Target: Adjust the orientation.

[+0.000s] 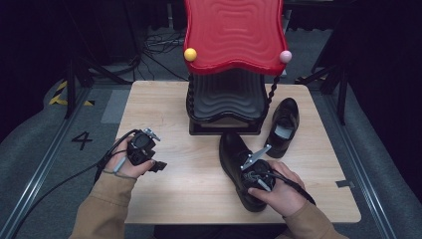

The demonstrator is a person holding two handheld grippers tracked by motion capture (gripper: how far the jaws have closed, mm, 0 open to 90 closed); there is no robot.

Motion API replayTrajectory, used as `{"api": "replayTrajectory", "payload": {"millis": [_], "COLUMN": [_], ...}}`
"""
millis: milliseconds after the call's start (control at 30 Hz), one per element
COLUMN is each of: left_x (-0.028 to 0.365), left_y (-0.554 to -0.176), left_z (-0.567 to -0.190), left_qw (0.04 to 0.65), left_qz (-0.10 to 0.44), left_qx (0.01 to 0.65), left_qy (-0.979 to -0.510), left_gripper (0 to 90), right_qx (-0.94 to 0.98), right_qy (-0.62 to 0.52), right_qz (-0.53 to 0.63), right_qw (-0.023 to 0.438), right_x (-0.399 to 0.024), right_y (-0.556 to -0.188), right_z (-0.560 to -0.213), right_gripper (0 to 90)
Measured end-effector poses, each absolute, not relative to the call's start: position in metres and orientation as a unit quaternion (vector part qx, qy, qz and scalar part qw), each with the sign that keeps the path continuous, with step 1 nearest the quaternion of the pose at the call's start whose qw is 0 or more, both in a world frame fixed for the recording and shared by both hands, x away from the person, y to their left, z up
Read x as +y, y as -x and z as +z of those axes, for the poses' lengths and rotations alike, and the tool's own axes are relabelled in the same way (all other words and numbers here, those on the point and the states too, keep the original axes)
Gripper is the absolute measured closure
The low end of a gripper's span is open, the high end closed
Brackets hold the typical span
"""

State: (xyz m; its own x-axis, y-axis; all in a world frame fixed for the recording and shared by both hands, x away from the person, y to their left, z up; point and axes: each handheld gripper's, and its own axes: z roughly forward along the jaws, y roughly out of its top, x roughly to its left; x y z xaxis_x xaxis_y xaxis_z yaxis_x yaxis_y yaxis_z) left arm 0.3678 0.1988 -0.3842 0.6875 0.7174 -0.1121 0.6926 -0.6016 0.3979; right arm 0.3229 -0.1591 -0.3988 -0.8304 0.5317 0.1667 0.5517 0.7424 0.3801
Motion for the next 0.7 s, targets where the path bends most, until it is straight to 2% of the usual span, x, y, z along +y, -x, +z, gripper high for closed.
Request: {"api": "replayTrajectory", "payload": {"millis": [167, 400, 700], "left_x": [0.201, 0.198, 0.199], "left_y": [-0.369, -0.372, -0.37], "left_z": [-0.384, -0.386, -0.388], "left_qw": [0.211, 0.209, 0.206], "left_qz": [0.029, 0.027, 0.028], "left_qx": [0.396, 0.396, 0.398], "left_qy": [-0.893, -0.894, -0.893], "left_gripper": [37.2, 37.1, 36.9], "right_qx": [-0.927, -0.903, -0.865], "right_qy": [0.29, 0.314, 0.388], "right_qz": [-0.238, -0.293, -0.313], "right_qw": [0.03, 0.012, -0.057], "right_x": [-0.18, -0.211, -0.247], "right_y": [-0.325, -0.338, -0.384], "right_z": [-0.378, -0.353, -0.344], "right_gripper": [63.2, 62.6, 58.9]}}
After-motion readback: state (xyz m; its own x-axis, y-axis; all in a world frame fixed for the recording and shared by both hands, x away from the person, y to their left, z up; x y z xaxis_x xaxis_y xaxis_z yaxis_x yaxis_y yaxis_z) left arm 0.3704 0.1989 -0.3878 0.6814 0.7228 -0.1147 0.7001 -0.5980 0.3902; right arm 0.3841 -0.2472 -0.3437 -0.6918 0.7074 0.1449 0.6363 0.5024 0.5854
